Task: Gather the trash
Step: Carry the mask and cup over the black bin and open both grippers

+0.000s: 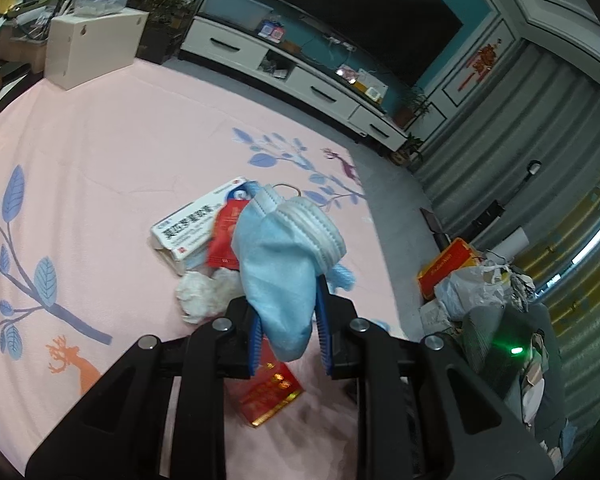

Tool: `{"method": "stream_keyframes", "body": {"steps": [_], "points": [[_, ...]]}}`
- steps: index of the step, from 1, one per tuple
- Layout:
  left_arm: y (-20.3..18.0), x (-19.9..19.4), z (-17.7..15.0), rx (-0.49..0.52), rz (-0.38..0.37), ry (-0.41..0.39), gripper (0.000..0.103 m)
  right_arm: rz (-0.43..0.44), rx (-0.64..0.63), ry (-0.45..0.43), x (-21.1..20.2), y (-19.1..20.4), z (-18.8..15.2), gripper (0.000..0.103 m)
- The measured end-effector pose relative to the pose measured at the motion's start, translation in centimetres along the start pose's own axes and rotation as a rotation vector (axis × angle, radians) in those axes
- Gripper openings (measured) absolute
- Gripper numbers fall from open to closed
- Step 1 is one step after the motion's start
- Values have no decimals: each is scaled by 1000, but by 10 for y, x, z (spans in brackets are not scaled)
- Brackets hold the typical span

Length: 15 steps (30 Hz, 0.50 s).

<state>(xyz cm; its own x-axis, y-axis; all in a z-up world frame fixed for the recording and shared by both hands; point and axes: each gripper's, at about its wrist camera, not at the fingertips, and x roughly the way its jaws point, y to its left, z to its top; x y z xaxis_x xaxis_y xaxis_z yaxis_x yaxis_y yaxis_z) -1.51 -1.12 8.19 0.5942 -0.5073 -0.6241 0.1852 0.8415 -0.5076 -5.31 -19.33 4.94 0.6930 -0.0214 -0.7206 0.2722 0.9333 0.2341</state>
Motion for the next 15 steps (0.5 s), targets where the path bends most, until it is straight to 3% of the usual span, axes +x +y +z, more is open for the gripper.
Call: {"method": "stream_keyframes", "body": {"steps": [5, 15], "points": [[-37, -7, -12, 79, -100, 12, 22, -32, 116, -121, -54, -41, 10, 86], [-114, 2, -58, 272, -197, 83, 22, -86, 277, -279, -123, -119, 19, 86]]}}
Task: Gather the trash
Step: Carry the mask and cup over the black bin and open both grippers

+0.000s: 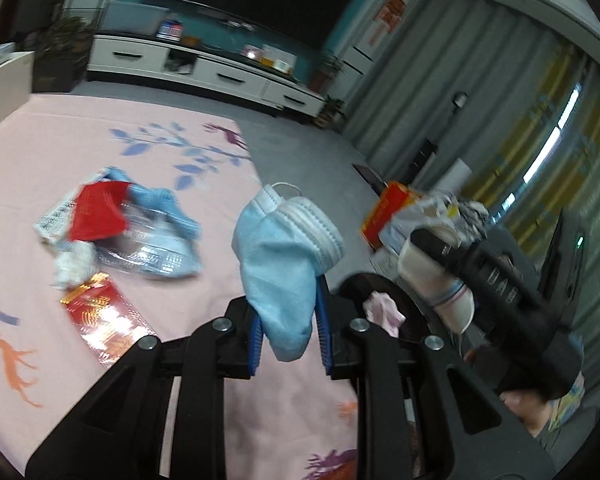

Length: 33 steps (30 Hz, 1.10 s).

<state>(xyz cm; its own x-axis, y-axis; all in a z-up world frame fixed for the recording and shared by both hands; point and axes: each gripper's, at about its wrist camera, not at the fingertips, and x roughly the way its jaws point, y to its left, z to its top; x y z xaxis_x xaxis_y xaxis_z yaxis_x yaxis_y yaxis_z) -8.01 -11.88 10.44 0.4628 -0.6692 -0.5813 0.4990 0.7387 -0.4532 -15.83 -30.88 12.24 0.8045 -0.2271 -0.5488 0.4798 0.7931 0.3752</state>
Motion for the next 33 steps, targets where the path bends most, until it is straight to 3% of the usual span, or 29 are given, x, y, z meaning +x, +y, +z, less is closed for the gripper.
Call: {"method": "stream_keyframes", "body": {"steps": [5, 11, 27, 31, 33], "points": [[-46, 39, -15, 48, -59, 61, 22, -16, 113, -29, -8, -47, 14, 87], [-78, 96, -33, 49, -83, 183, 22, -37, 194, 16, 4, -88, 17, 87], [-120, 177, -62, 80, -74, 334, 23, -13, 282, 146, 34, -129, 14, 87], [-123, 175, -64, 101, -64, 328, 48, -13, 283, 163, 35, -130, 15, 88], [-123, 172, -63, 113, -54, 315, 58, -19, 274, 168, 35, -128, 15, 96]]}}
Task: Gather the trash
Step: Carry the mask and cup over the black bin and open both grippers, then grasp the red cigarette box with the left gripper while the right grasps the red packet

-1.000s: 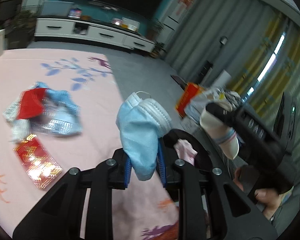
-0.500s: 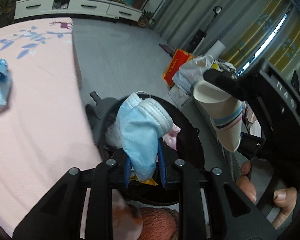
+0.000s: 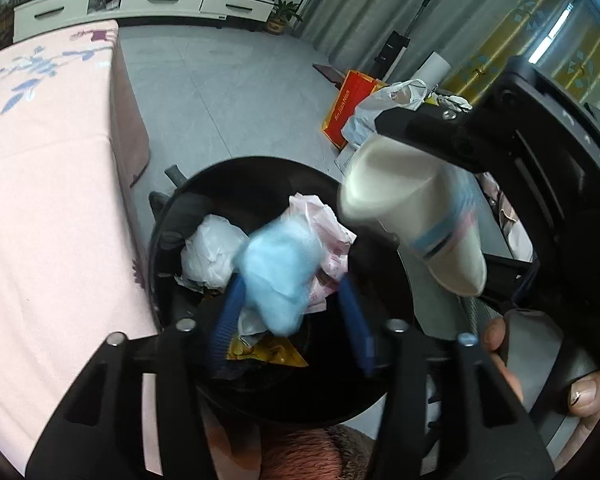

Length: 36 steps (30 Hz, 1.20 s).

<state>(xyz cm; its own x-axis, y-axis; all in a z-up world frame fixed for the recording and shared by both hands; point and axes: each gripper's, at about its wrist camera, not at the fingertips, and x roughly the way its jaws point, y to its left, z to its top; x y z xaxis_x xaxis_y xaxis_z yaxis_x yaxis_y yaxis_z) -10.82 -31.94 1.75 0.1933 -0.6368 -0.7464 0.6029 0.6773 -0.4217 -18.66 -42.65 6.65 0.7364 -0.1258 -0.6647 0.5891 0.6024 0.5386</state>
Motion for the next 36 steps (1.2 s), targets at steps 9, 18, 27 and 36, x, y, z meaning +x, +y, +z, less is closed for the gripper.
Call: {"method": "stream_keyframes", "body": {"steps": [9, 18, 27, 36], "points": [[26, -38, 4, -44, 80, -80, 94, -7, -23, -41, -7, 12, -3, 100], [116, -137, 10, -135, 339, -232, 99, -27, -173, -74, -3, 54, -18, 99], [243, -152, -29, -511, 383, -123, 99, -13, -323, -41, 19, 105, -48, 99], [236, -130, -27, -424, 528, -133, 91, -67, -417, -11, 39, 123, -70, 99]]}}
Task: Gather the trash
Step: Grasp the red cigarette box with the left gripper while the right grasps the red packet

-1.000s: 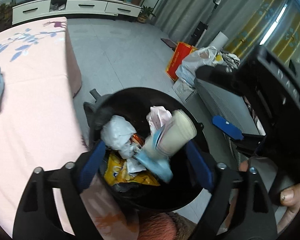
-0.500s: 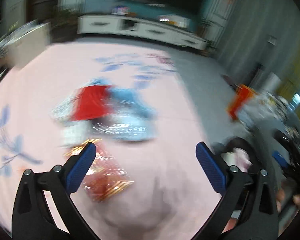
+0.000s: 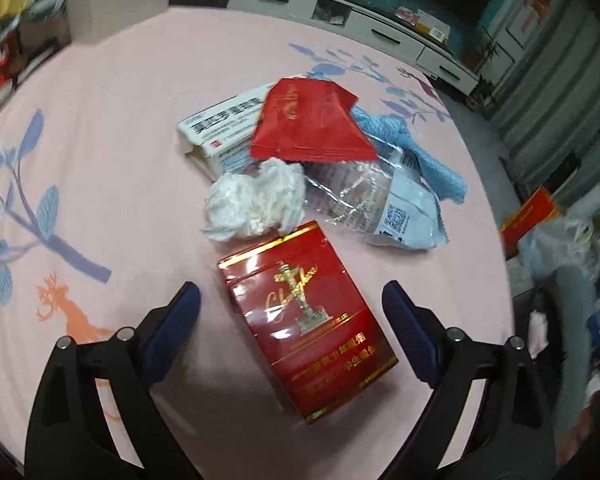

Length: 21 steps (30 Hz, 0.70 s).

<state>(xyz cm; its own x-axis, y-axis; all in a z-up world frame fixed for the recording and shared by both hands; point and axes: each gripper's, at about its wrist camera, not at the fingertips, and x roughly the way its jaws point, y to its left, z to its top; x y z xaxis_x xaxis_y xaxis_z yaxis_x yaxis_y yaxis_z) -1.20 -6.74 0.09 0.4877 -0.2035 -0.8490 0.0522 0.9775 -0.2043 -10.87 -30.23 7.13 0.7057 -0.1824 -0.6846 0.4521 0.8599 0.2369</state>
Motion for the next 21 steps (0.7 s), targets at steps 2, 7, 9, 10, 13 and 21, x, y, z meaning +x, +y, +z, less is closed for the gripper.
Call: {"method": "stream_keyframes", "body": {"steps": [2, 7, 9, 10, 13, 21], "points": [[-5, 0, -2, 30, 25, -26, 75, 0, -18, 9, 3, 5, -3, 99], [-4, -3, -1, 6, -66, -34, 65, -9, -59, 23, 9, 19, -8, 99], [2, -8, 1, -33, -130, -14, 64, -12, -68, 27, 10, 24, -8, 99], [6, -12, 2, -51, -161, -14, 63, -12, -76, 26, 11, 28, -9, 99], [23, -35, 13, -103, -209, -85, 62, -13, -112, 26, 15, 48, -10, 99], [102, -71, 34, -291, -130, -237, 62, 141, -221, 98, 41, 139, -12, 99]]}}
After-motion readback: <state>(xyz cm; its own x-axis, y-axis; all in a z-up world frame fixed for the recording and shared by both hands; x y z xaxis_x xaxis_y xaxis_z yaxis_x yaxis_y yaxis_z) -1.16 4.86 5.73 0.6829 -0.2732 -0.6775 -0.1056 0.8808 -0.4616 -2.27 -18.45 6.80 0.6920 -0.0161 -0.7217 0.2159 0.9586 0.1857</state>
